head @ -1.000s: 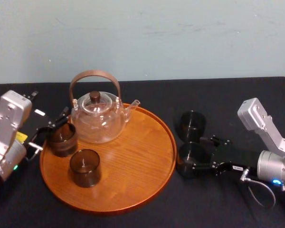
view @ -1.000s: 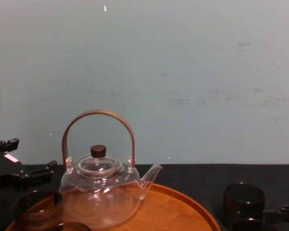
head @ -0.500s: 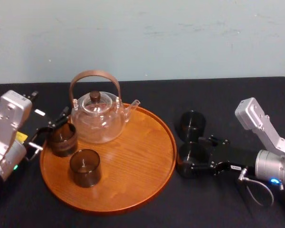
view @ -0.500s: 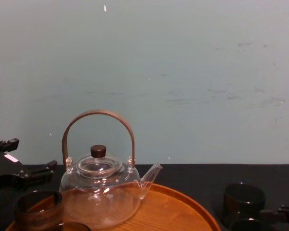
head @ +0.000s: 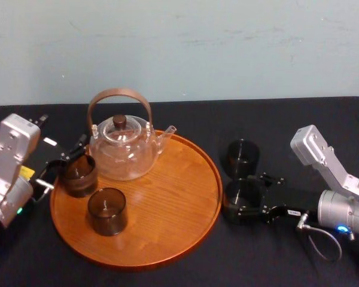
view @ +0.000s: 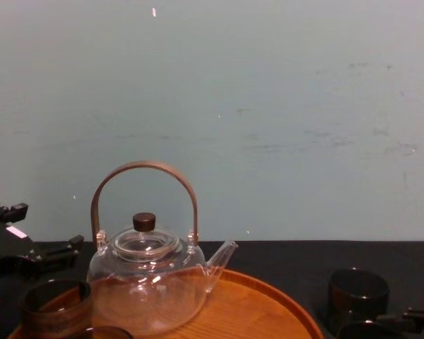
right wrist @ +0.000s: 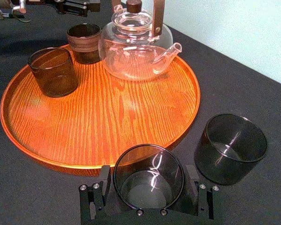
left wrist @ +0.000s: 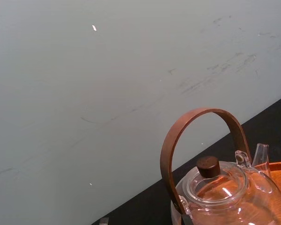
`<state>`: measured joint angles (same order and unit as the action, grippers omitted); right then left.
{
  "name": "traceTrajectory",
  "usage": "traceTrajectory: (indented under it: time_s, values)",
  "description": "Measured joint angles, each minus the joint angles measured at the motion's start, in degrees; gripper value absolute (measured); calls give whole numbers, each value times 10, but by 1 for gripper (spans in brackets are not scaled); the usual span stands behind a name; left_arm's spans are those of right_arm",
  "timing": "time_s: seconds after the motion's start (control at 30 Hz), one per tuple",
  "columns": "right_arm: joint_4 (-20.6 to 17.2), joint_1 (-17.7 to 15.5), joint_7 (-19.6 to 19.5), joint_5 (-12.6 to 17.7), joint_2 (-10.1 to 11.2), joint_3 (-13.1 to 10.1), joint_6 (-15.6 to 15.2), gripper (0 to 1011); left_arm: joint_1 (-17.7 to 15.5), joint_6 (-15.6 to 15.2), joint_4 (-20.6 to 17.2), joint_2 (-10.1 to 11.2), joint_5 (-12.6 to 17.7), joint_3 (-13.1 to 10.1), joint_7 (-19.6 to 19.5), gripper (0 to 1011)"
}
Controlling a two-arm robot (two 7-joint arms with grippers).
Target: Pick up the glass from the table and place it on the tray.
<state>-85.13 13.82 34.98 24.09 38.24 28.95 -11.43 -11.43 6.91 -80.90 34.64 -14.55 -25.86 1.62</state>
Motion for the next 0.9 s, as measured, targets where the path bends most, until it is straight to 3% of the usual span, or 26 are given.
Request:
traceTrajectory:
  time_s: [0.73,0.9]
  values:
    - [6,4,-9,-9,-5,4,-5,1003,0,0,0,0,0,0,0,1001]
    - [6,4,-9,-8,-5,4,-5,915,0,0,0,0,0,0,0,1001]
